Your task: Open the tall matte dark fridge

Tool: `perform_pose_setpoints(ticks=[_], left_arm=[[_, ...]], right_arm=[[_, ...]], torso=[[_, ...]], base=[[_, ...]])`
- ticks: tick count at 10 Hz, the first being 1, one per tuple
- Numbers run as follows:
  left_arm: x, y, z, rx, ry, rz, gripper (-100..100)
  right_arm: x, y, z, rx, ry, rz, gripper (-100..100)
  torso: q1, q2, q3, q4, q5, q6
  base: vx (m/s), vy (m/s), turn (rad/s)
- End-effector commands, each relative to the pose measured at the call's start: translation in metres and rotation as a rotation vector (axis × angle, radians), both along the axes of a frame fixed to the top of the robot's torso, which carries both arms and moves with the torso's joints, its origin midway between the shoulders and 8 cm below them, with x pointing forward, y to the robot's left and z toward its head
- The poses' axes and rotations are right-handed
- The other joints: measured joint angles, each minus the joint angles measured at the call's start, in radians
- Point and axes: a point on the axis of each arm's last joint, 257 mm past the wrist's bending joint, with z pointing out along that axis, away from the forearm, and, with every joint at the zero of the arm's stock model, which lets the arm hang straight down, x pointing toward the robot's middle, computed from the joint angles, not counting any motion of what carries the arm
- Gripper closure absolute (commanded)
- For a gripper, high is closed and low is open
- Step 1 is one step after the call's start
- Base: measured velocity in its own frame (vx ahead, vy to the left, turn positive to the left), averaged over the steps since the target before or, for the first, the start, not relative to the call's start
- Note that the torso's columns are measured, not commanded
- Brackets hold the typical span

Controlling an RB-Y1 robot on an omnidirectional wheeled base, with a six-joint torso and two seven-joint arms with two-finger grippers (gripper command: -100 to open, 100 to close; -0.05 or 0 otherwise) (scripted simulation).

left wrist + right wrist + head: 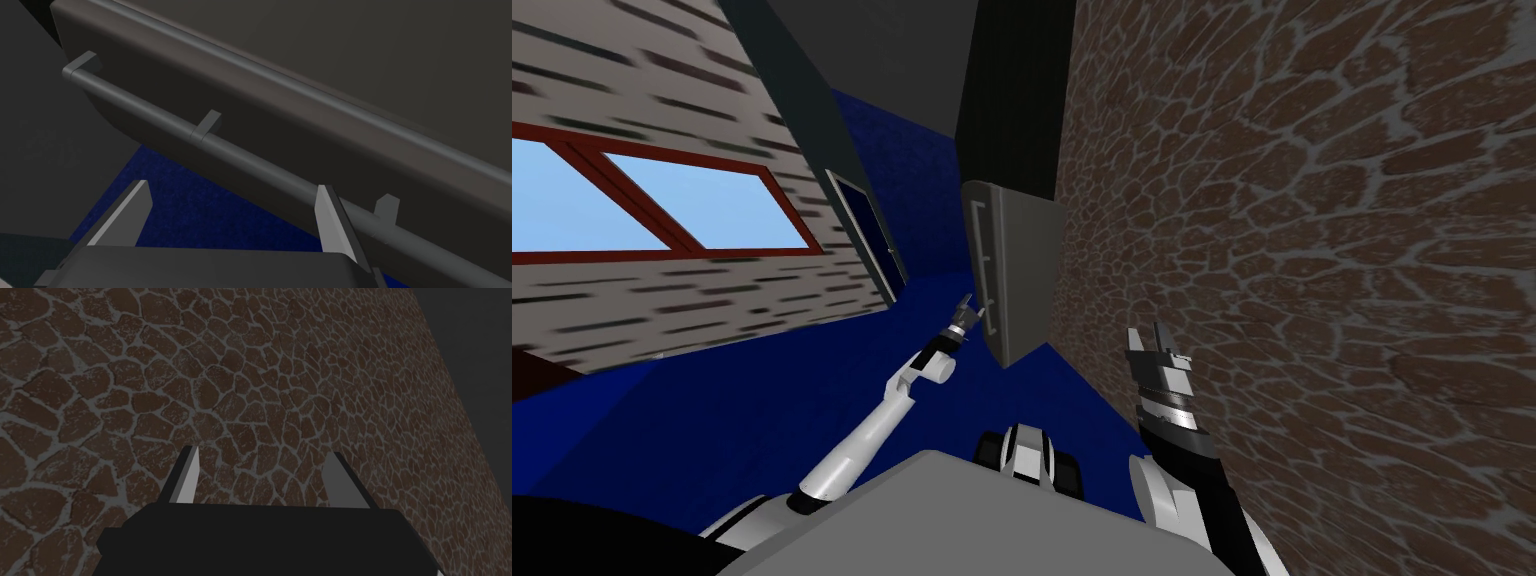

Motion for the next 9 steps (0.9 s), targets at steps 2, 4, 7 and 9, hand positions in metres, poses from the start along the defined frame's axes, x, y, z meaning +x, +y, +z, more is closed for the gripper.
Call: perform_pose_setpoints(ticks=[2, 4, 7, 9], left_arm=[[0.024, 0.018, -0.009, -0.029, 0.063, -0.001, -100], [0.047, 0.043, -0.008, -0.076, 0.124, 0.004, -100], [0.063, 0.067, -0.008, -0.088, 0.162, 0.028, -100], [0.082, 0.101, 0.005, -0.134, 0.203, 0.058, -100]], right_arm=[[0.000, 0.000, 0.000, 0.000, 0.000, 0.000, 0], [0.000, 0.000, 0.000, 0.000, 0.000, 0.000, 0], [0.000, 0.000, 0.000, 0.000, 0.000, 0.000, 0], [0.000, 0.000, 0.000, 0.000, 0.000, 0.000, 0]], torso=[[0.001, -0.001, -0.001, 0.000, 0.000, 0.000], [0.001, -0.001, -0.001, 0.000, 0.000, 0.000], [0.001, 0.000, 0.000, 0.000, 0.000, 0.000], [0.001, 0.000, 0.000, 0.000, 0.000, 0.000]], base=[[0.056, -0.065, -0.017], [0.073, -0.088, -0.026], [0.054, -0.081, -0.016], [0.068, -0.087, -0.024]])
